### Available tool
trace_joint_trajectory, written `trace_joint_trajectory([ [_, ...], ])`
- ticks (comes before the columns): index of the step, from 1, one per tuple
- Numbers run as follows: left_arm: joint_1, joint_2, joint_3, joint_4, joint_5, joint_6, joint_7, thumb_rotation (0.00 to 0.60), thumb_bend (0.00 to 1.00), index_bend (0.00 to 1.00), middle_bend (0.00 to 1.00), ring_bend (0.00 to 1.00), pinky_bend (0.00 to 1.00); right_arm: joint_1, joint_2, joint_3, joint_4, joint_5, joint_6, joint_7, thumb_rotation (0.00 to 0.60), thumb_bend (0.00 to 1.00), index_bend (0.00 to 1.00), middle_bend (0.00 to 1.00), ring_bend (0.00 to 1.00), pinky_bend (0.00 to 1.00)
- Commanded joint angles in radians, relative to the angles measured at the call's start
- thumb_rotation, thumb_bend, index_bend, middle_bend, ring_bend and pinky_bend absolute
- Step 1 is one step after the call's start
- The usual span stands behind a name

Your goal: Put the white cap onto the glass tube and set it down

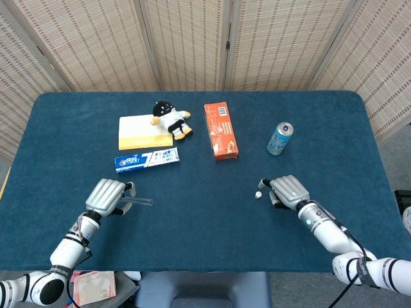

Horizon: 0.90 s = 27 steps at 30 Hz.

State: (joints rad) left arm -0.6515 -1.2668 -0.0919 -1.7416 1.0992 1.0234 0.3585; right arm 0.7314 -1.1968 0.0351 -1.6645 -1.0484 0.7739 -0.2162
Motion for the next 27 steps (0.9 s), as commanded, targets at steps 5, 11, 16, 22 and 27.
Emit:
trace_joint_trajectory([
  [5,0.003,0.006,-0.002,-0.002,0.002,-0.002,-0.009,0.600,0.43,0.60,1.00,1.00,1.00,-0.071,0.029,0.029,-0.067,-0.099,0.188,-0.004,0.600,0.36,0.27,0.58,0.60,0.77],
  [11,0.003,0.006,0.001,-0.011,0.011,-0.008,-0.014,0.600,0.43,0.60,1.00,1.00,1.00,-0.096,-0.012,0.040,-0.009,-0.165,0.234,0.046,0.600,0.18,0.27,0.28,0.23,0.33],
  [16,0.006,0.010,0.003,-0.017,0.014,-0.004,-0.012,0.600,0.43,0.60,1.00,1.00,1.00,-0.090,-0.033,0.040,0.026,-0.167,0.210,0.036,0.600,0.14,0.27,0.27,0.20,0.26],
  [22,0.010,0.014,0.007,-0.028,0.013,-0.002,-0.004,0.600,0.43,0.60,1.00,1.00,1.00,-0.073,-0.061,0.045,0.077,-0.161,0.177,0.002,0.600,0.14,0.27,0.63,0.64,0.81],
  [27,0.011,0.012,0.008,-0.033,0.012,0.001,0.002,0.600,0.43,0.60,1.00,1.00,1.00,-0.057,-0.089,0.046,0.126,-0.142,0.132,-0.008,0.600,0.18,0.37,0.98,0.99,1.00],
])
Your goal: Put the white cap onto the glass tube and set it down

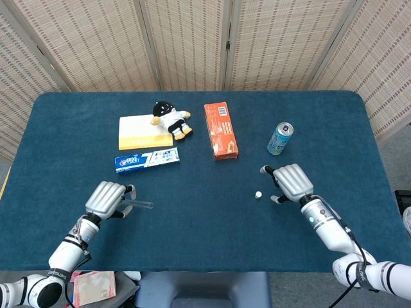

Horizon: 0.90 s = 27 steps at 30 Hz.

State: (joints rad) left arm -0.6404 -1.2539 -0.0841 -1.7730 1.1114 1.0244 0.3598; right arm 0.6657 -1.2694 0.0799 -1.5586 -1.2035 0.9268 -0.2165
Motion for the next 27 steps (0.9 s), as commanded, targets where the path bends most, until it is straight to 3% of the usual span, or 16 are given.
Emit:
trace_joint_trajectory([
  [1,0.000,-0.002,0.001,-0.001,-0.001,0.000,0.002,0.600,0.43,0.60,1.00,1.00,1.00,0.011,-0.022,0.002,0.025,0.017,-0.027,-0.010,0.600,0.18,0.37,0.99,1.00,1.00],
  [6,0.001,-0.005,0.002,-0.002,-0.002,0.000,0.005,0.600,0.43,0.60,1.00,1.00,1.00,0.019,-0.053,0.002,0.046,0.032,-0.049,-0.020,0.600,0.22,0.42,1.00,1.00,1.00],
  [27,0.008,-0.019,0.011,0.027,0.002,-0.017,-0.017,0.600,0.43,0.60,1.00,1.00,1.00,0.045,-0.161,-0.004,0.163,0.076,-0.124,-0.039,0.600,0.22,0.43,1.00,1.00,1.00],
])
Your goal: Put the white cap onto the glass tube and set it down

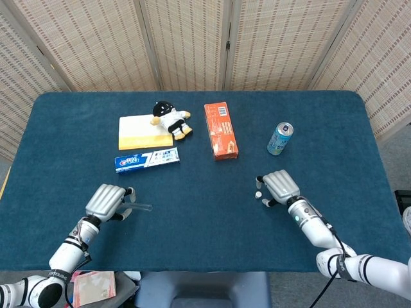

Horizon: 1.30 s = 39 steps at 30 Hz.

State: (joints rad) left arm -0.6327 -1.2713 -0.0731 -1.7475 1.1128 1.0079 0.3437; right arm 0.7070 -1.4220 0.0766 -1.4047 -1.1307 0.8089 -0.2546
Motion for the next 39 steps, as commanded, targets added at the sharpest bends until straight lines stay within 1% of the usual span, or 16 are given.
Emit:
trace_joint_trajectory([
  [1,0.000,-0.002,0.000,0.003,0.000,-0.002,-0.002,0.600,0.43,0.60,1.00,1.00,1.00,0.004,-0.012,0.000,0.014,0.005,-0.009,0.000,0.600,0.22,0.44,1.00,1.00,1.00],
  [6,0.000,-0.005,0.000,0.011,0.000,-0.005,-0.006,0.600,0.43,0.60,1.00,1.00,1.00,0.010,-0.030,0.003,0.037,0.008,-0.020,0.004,0.600,0.25,0.45,1.00,1.00,1.00],
  [15,0.000,-0.010,0.000,0.023,0.000,-0.012,-0.014,0.600,0.43,0.60,1.00,1.00,1.00,0.021,-0.055,0.008,0.071,0.016,-0.043,0.009,0.600,0.27,0.46,1.00,1.00,1.00],
  [25,0.000,-0.014,-0.001,0.033,-0.001,-0.019,-0.021,0.600,0.43,0.60,1.00,1.00,1.00,0.024,-0.057,0.007,0.069,0.019,-0.051,0.006,0.600,0.28,0.46,1.00,1.00,1.00],
  [39,0.000,-0.015,-0.001,0.036,-0.001,-0.024,-0.023,0.600,0.43,0.59,1.00,1.00,1.00,0.026,-0.053,0.008,0.062,0.027,-0.049,-0.003,0.600,0.30,0.50,1.00,1.00,1.00],
])
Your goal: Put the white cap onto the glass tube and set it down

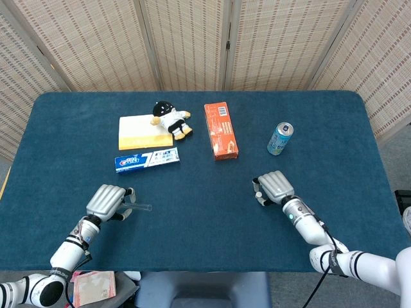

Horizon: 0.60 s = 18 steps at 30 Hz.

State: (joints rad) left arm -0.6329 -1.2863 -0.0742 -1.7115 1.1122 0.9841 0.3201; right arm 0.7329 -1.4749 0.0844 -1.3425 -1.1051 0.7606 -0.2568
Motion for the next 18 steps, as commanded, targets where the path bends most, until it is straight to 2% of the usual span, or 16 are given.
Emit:
trace_joint_trajectory([
  [1,0.000,0.000,0.000,0.001,-0.001,0.000,0.000,0.600,0.43,0.59,1.00,1.00,1.00,0.001,0.000,0.000,-0.001,0.002,-0.001,-0.001,0.600,0.30,0.51,1.00,1.00,1.00],
  [8,-0.001,0.000,-0.007,0.007,-0.001,-0.001,-0.011,0.600,0.43,0.59,1.00,1.00,1.00,-0.004,0.018,0.007,-0.026,-0.009,0.014,0.014,0.600,0.36,0.57,1.00,1.00,1.00],
  [14,-0.015,0.012,-0.036,0.018,0.003,-0.024,-0.067,0.600,0.43,0.59,1.00,1.00,1.00,-0.008,0.121,0.048,-0.168,-0.036,0.045,0.066,0.600,0.40,0.58,1.00,1.00,1.00],
  [18,-0.033,0.028,-0.068,0.018,0.012,-0.064,-0.152,0.600,0.43,0.59,1.00,1.00,1.00,-0.006,0.222,0.097,-0.294,-0.058,0.065,0.121,0.600,0.41,0.59,1.00,1.00,1.00],
])
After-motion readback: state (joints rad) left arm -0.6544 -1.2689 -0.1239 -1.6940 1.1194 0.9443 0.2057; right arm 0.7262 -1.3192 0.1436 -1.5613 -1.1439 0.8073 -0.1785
